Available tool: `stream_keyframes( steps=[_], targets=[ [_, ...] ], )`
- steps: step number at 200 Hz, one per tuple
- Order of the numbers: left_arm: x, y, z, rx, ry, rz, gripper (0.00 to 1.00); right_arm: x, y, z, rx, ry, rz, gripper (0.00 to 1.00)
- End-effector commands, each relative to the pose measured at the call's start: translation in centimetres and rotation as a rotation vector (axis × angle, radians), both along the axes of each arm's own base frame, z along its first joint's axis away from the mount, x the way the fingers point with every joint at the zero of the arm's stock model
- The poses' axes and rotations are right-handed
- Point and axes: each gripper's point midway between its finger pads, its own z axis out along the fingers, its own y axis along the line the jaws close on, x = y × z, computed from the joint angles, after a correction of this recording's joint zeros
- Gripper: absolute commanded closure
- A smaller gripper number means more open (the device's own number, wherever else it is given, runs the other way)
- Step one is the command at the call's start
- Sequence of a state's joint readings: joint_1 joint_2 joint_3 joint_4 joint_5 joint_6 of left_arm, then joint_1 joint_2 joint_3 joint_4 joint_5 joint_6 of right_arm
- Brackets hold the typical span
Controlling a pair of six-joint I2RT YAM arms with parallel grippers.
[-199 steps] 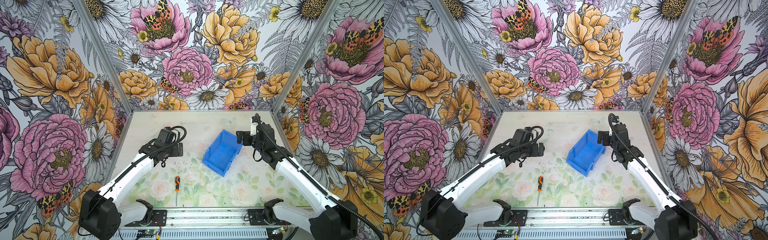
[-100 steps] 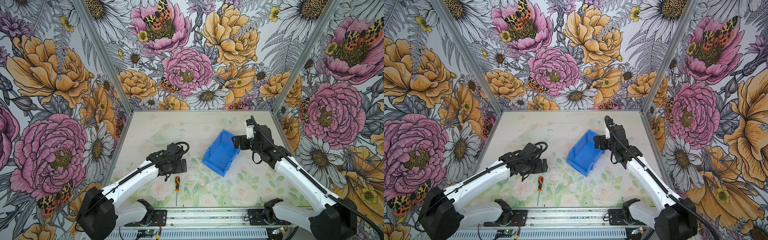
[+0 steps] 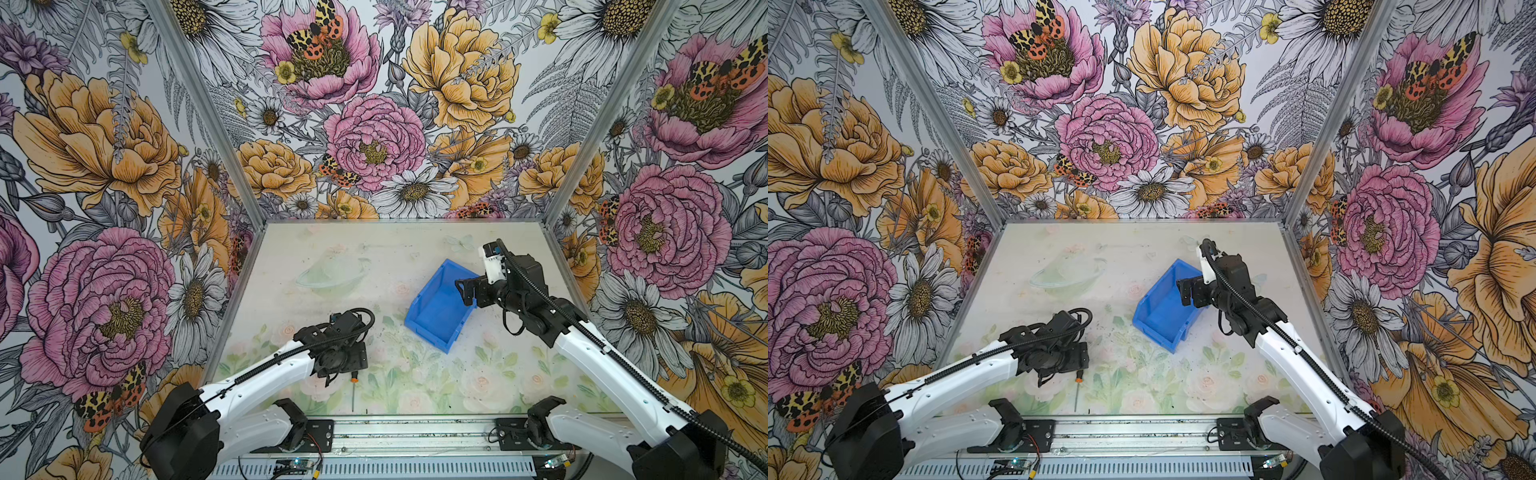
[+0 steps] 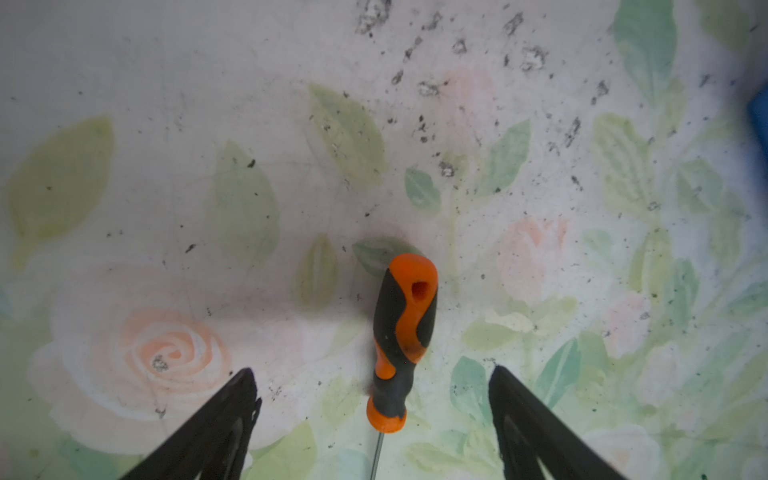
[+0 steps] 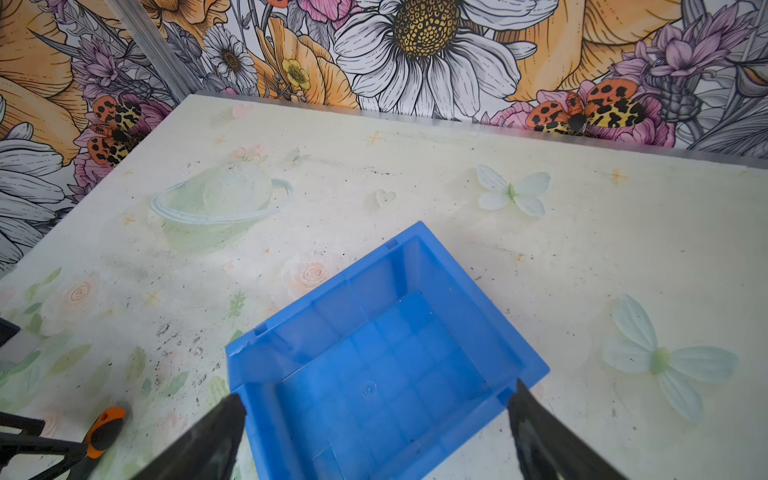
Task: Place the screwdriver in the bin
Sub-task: 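Lower the left gripper and close it on the screwdriver handle, then lift the screwdriver with the left gripper and carry it over the blue bin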
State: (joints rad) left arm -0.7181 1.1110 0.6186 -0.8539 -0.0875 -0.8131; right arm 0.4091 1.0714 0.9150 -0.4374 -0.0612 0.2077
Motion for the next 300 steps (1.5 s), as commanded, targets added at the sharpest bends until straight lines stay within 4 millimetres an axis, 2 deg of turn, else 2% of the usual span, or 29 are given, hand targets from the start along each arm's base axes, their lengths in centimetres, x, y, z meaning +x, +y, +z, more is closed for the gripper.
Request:
stream_keyframes(
  steps=[1, 62, 84, 118, 150, 216, 251, 257, 300],
  targets=[
    [0.4, -1.1, -0.4, -0.028, 0.004, -0.012, 0.18, 0.5, 0.6, 0.8, 0.000, -0.010, 0.016, 0.01],
    [0.8, -1.8, -1.7, -0.004, 0.026, -0.036, 0.37, 0.4, 0.5, -0.4, -0.005, 0.020, 0.002, 0.01],
    [0.6, -1.6, -2.4, 0.017, 0.040, -0.042, 0.48, 0.1, 0.5, -0.6, -0.007, 0.023, 0.008, 0.01],
    [0.5, -1.7, -2.9, 0.038, 0.047, -0.057, 0.52, 0.2, 0.6, -0.3, 0.000, 0.016, 0.012, 0.00],
    [0.4, -1.8, -3.4, 0.062, 0.040, -0.063, 0.60, 0.1, 0.7, 0.0, -0.002, 0.000, 0.032, 0.00],
    [0.3, -2.7, -3.8, 0.080, 0.014, -0.062, 0.82, -0.1, 0.1, 0.3, -0.029, -0.030, 0.019, 0.00],
    [1.3, -4.2, -2.2, 0.052, -0.039, -0.098, 0.94, 0.3, -0.7, 0.4, -0.033, -0.038, -0.026, 0.00],
    [1.5, -4.5, -1.8, 0.046, -0.051, -0.105, 1.00, 0.4, -1.0, 0.5, -0.028, -0.038, -0.039, 0.00],
    [4.0, -7.4, 2.9, -0.019, -0.179, -0.178, 1.00, 0.3, -2.1, 0.0, -0.018, -0.032, -0.083, 0.01]
  ],
)
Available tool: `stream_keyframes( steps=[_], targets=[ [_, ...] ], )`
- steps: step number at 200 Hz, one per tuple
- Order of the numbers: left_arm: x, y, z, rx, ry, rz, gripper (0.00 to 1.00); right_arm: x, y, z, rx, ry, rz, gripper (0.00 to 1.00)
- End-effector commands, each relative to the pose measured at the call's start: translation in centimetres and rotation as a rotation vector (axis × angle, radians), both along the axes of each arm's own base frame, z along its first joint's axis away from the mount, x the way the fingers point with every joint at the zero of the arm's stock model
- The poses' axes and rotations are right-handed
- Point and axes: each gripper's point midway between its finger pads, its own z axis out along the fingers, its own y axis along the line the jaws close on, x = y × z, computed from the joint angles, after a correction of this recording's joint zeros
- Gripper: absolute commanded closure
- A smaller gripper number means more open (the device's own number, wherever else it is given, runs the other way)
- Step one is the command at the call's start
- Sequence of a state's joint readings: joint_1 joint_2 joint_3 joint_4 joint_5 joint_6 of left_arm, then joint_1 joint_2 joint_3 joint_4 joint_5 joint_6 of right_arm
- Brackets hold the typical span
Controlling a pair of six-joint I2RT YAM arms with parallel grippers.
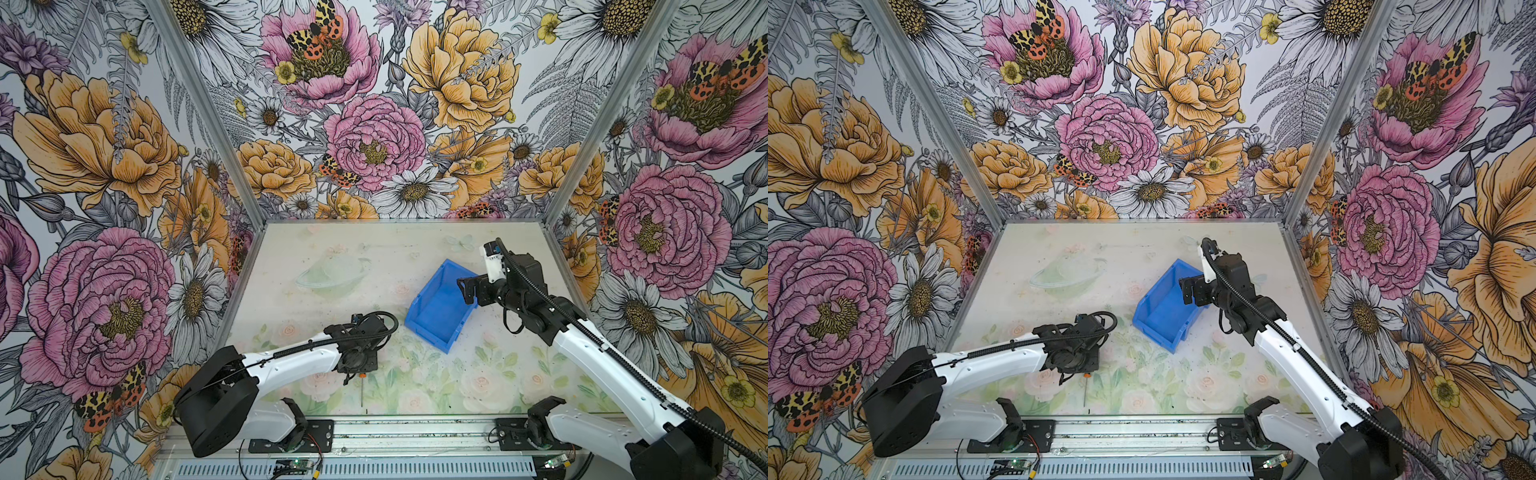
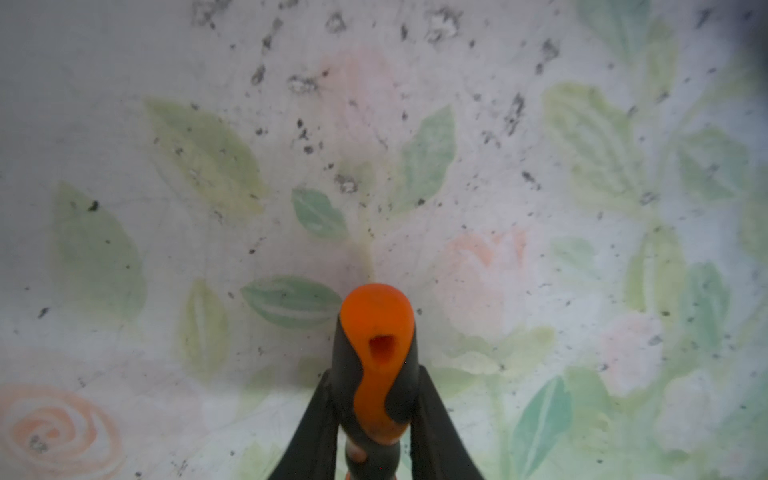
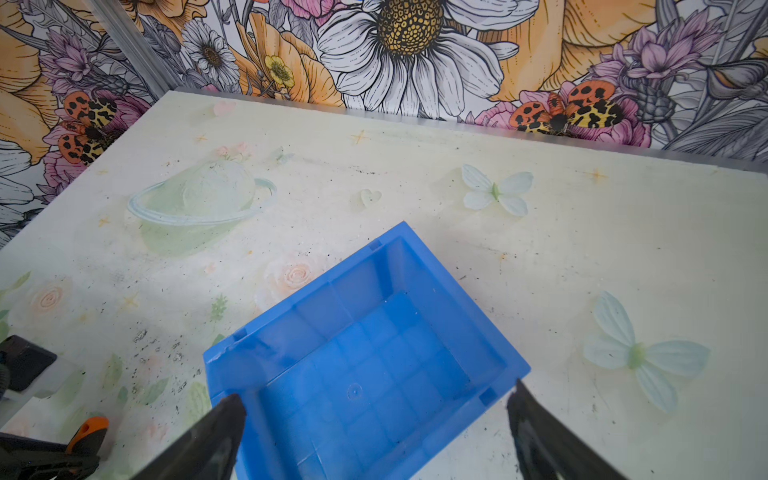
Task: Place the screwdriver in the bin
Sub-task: 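Lift the screwdriver with the left gripper and carry it over the blue bin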
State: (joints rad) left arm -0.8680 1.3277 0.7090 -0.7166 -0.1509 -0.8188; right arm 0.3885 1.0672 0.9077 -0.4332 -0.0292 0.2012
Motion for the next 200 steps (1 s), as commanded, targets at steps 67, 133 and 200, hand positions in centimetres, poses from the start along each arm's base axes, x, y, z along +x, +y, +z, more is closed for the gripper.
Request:
stream_keyframes(
  steps=[67, 133, 200],
  targets=[
    [10.2, -9.4, 13.2, -0.094, -0.338, -0.354, 1.00, 2.5, -4.6, 1.3, 0.094, 0.008, -0.188, 0.01],
    [15.7, -19.5, 14.1, -0.151, -0.367, -0.580, 1.00, 0.7, -8.7, 0.7, 0.090, 0.003, -0.299, 0.01],
    [16.7, -24.3, 9.9, -0.130, -0.328, -0.681, 1.00, 0.8, -10.5, -0.6, -0.015, 0.039, -0.362, 0.00]
  ],
)
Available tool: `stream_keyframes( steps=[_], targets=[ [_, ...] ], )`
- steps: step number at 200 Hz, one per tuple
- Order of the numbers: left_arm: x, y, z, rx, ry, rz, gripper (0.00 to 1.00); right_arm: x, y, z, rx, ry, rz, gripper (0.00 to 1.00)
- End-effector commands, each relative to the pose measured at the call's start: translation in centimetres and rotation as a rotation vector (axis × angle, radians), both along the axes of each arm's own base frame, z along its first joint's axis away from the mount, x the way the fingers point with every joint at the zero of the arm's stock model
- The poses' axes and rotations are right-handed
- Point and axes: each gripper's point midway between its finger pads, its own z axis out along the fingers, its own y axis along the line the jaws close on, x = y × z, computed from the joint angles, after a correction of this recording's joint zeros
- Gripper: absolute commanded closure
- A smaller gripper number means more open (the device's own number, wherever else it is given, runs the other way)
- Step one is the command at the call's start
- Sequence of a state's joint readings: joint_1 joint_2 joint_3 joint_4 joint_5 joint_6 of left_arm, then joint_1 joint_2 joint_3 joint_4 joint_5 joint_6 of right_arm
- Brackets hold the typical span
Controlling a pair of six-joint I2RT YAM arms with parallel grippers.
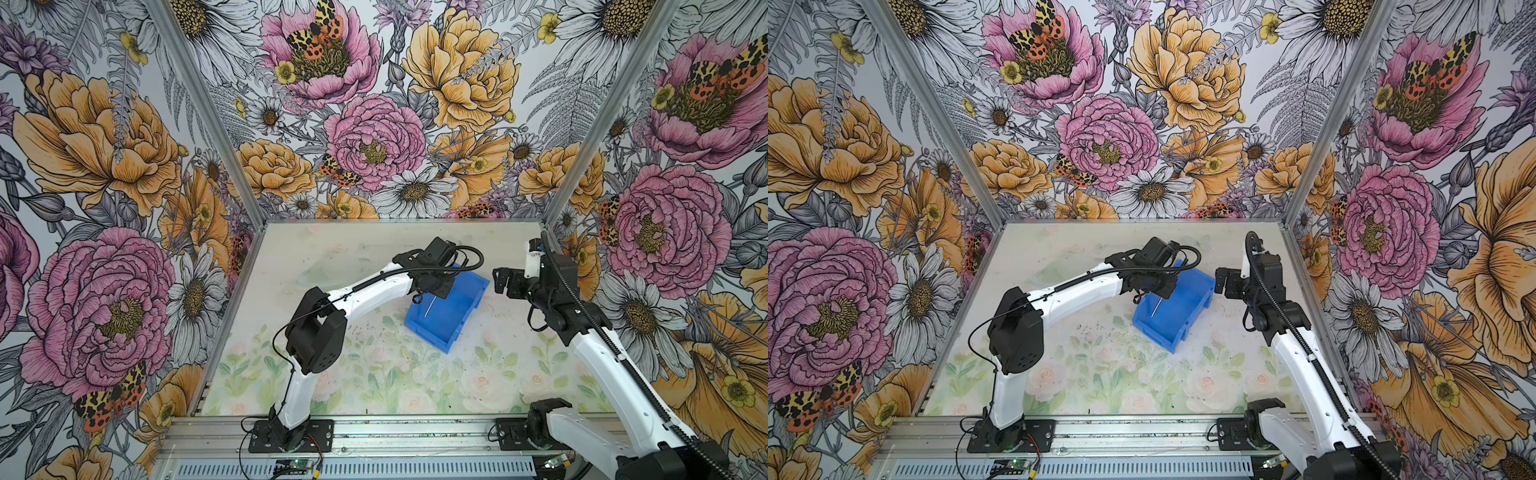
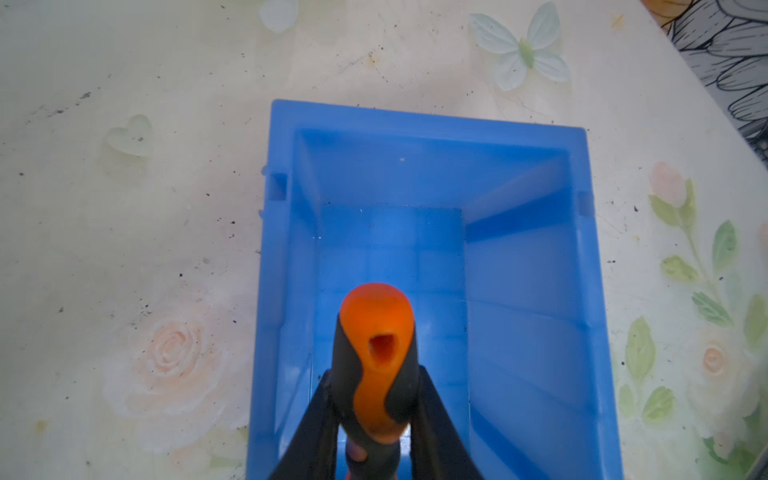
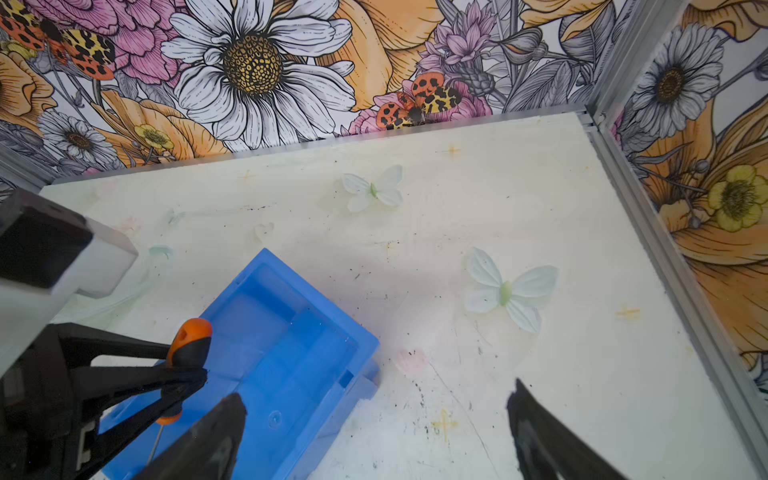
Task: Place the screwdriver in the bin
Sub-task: 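Lift the screwdriver with the left gripper and carry it over the blue bin, then lower the held screwdriver into the blue bin with the left gripper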
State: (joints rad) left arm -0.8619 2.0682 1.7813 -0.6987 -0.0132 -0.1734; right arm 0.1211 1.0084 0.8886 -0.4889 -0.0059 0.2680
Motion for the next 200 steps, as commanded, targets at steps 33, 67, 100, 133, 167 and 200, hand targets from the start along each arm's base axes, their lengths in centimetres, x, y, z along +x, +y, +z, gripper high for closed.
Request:
stream_keyframes(
  steps=[33, 67, 100, 133, 167, 200],
  targets=[
    [0.5, -1.2, -1.8, -0.008, 0.024, -0.032, 1.00, 0.2, -1.1, -1.4, -0.044, 0.050, -0.053, 0.01],
    [0.5, -1.3, -4.0, 0.012, 0.057, -0.027, 1.00, 0.3, -1.4, -2.1, -0.052, 0.068, -0.072, 0.01],
    [0.8, -1.8, -5.8, 0.012, 0.085, -0.007, 1.00, -0.1, -1.6, -2.8, -0.054, 0.081, -0.082, 0.00],
    [1.2, -2.6, -7.0, 0.016, 0.095, -0.005, 1.00, -0.2, -1.7, -3.0, -0.056, 0.088, -0.083, 0.00],
    [1.3, -3.2, -7.5, 0.031, 0.079, -0.006, 1.00, -0.3, -1.8, -3.0, -0.055, 0.089, -0.090, 0.01],
    [1.3, -3.5, -5.6, 0.061, -0.010, -0.020, 1.00, -0.6, -1.8, -3.2, -0.053, 0.096, -0.096, 0.01]
  ],
)
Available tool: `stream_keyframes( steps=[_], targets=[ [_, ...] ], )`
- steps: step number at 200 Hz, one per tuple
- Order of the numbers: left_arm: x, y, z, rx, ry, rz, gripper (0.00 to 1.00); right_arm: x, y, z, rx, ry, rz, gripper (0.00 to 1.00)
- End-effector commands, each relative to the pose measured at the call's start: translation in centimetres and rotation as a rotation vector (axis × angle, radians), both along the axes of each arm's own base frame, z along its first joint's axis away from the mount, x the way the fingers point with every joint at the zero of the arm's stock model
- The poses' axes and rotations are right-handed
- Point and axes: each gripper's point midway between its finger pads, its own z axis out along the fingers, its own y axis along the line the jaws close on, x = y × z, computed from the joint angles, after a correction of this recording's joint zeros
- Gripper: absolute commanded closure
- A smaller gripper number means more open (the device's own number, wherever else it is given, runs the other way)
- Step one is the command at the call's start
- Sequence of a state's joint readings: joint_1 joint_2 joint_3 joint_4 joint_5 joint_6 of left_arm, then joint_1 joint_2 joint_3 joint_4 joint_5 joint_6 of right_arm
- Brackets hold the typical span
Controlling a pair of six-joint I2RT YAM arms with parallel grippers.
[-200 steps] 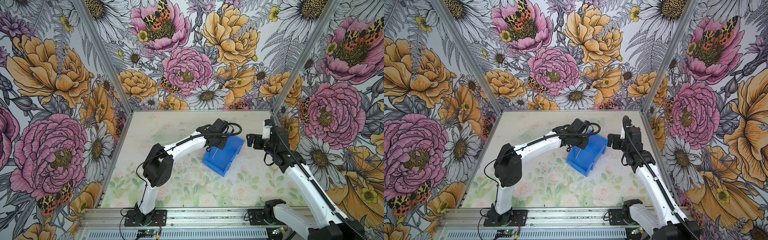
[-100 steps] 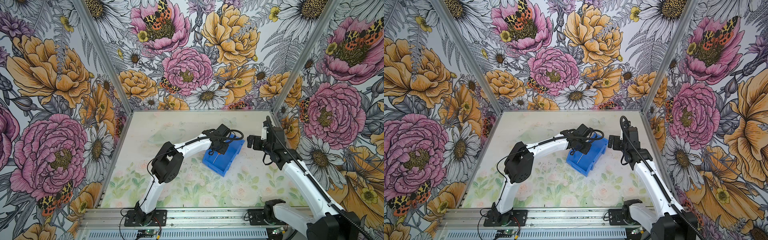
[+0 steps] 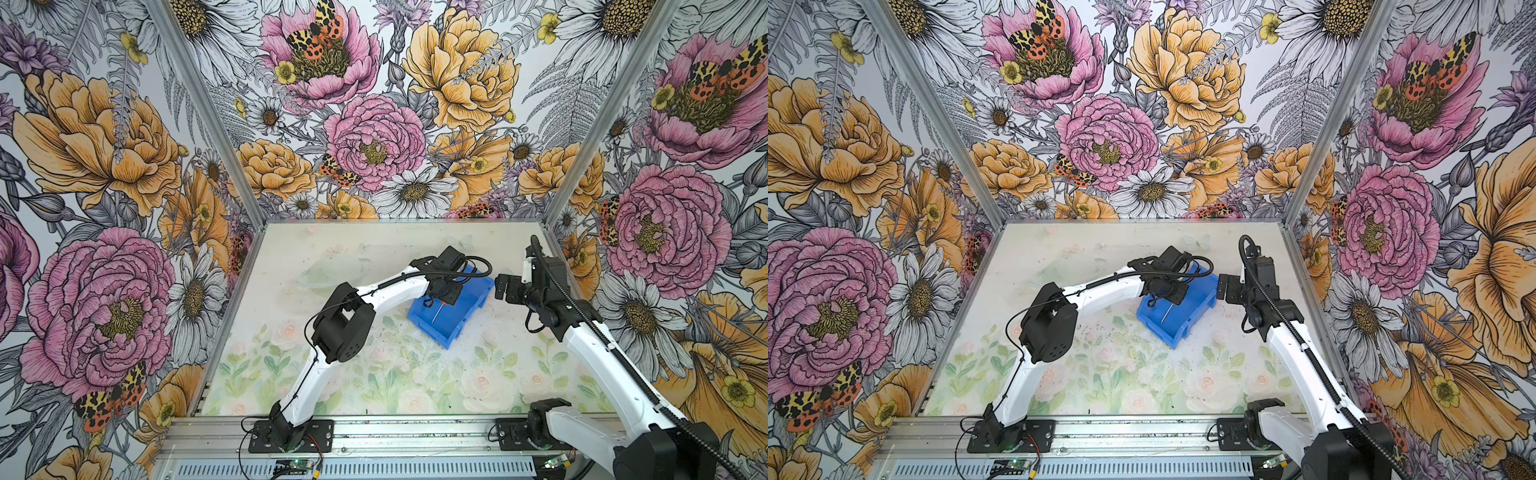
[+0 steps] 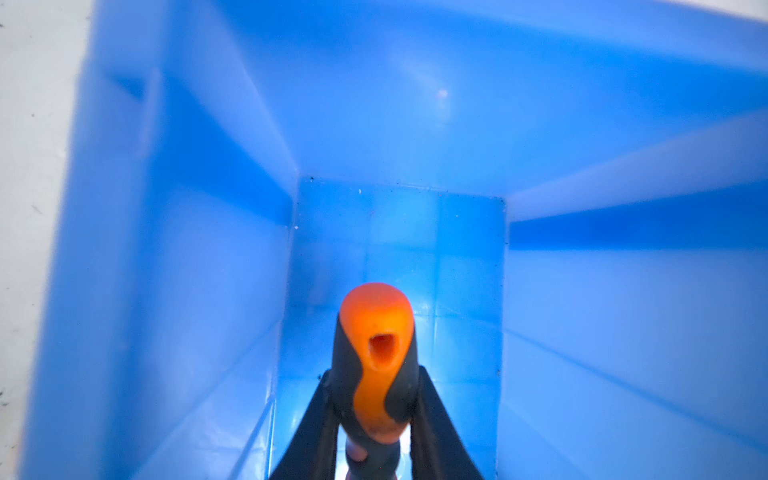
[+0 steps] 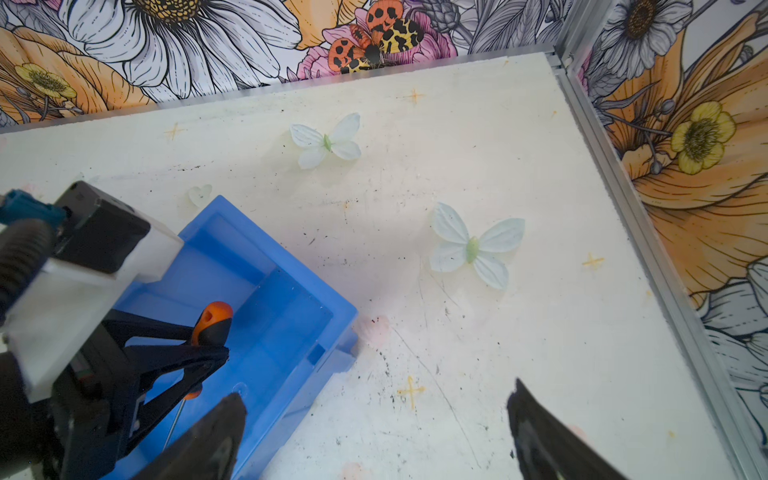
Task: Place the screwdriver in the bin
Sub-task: 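Lower the held screwdriver into the blue bin with the left gripper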
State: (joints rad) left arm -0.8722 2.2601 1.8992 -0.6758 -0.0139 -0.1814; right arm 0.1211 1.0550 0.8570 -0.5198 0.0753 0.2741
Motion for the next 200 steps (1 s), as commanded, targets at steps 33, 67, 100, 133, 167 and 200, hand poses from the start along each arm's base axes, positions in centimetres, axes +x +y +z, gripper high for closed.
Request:
stream_keyframes(
  steps=[33, 67, 100, 133, 167, 200],
  targets=[
    [-0.8, -1.0, 1.8, 0.051, -0.110, -0.049, 1.00, -0.4, -0.4, -0.1, 0.008, -0.002, -0.030, 0.00],
    [-1.2, -0.8, 1.4, 0.063, -0.101, -0.048, 1.00, -0.6, -0.4, -0.4, 0.011, 0.003, -0.034, 0.00],
    [-1.5, -1.2, 2.1, 0.099, -0.146, -0.072, 1.00, -0.9, -0.5, -0.5, 0.008, 0.002, -0.037, 0.00],
    [-1.1, -0.9, 3.7, 0.084, -0.157, -0.035, 1.00, -1.0, -0.6, -0.4, 0.006, -0.002, -0.042, 0.00],
    [-1.2, -1.3, 4.9, 0.038, -0.125, 0.003, 1.00, -1.0, -0.8, -0.4, 0.008, -0.003, -0.052, 0.01],
    [-1.6, -1.7, 5.2, 0.021, -0.092, 0.075, 1.00, -1.4, -1.7, -0.6, 0.006, -0.001, -0.084, 0.00]
  ],
)
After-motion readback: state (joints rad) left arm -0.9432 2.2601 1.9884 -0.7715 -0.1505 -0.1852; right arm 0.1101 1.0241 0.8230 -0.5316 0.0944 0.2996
